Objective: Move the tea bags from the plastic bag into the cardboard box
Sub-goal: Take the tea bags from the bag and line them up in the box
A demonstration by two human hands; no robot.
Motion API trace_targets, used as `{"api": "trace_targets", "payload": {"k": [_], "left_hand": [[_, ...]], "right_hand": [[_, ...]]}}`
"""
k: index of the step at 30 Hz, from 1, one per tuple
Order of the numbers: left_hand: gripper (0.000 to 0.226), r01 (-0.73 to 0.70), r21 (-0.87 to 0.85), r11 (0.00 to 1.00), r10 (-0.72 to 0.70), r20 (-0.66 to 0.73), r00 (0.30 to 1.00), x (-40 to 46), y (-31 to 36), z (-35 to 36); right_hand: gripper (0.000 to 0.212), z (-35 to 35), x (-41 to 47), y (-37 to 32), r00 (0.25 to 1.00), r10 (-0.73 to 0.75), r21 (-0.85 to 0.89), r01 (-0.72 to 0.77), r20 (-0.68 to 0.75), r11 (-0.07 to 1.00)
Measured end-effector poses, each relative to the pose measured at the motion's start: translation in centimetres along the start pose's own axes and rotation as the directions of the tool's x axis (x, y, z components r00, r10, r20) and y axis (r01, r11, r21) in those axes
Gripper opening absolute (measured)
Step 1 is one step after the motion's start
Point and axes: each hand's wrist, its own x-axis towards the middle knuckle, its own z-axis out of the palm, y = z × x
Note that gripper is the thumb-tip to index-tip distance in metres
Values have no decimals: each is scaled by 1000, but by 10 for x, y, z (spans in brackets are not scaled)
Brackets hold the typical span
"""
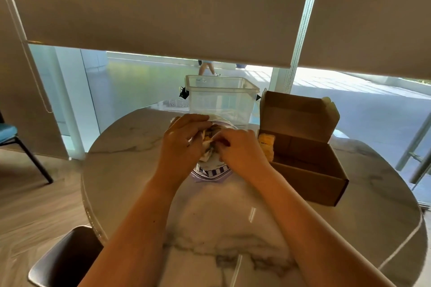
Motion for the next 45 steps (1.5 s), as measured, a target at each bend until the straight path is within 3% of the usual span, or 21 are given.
{"api": "trace_targets", "payload": {"k": [3,6,10,14,20,24,26,28,30,32,39,45], "left_hand": [[34,-4,24,1000,3,53,999,0,0,2],[35,23,39,999,-27,105,994,-1,2,3],[36,24,38,999,-29,125,992,-2,4,5],[37,42,40,998,-47,129,990,-3,3,6],[40,53,27,998,-56,124,991,-3,3,8],[41,57,31,998,-60,116,991,-3,4,9],[41,60,30,998,-64,121,991,-3,4,9],[42,52,25,998,-54,123,991,-3,5,9],[42,37,18,999,-39,122,992,-3,6,9],[42,38,16,999,-40,124,991,-3,5,9],[38,48,21,999,-50,118,992,-4,5,9],[37,35,20,999,-37,113,993,-3,7,8]], "right_hand": [[18,-18,-11,5,997,69,207,-65,-15,976],[13,-30,-14,11,989,149,464,-123,-19,877],[21,-45,-13,15,976,214,656,-181,32,733],[36,-60,-13,25,964,264,693,-212,32,689],[15,-78,-11,51,888,458,762,-317,30,565],[10,-84,-13,70,858,513,552,-434,13,712],[11,-83,-16,74,847,512,448,-516,143,730],[9,-79,-15,75,811,518,208,-575,271,792],[10,-72,-10,74,773,540,-19,-567,333,824],[17,-64,-4,74,754,557,-129,-550,347,825],[15,-42,11,80,750,630,-102,-623,203,775],[4,-37,12,76,729,670,-237,-632,141,738]]}}
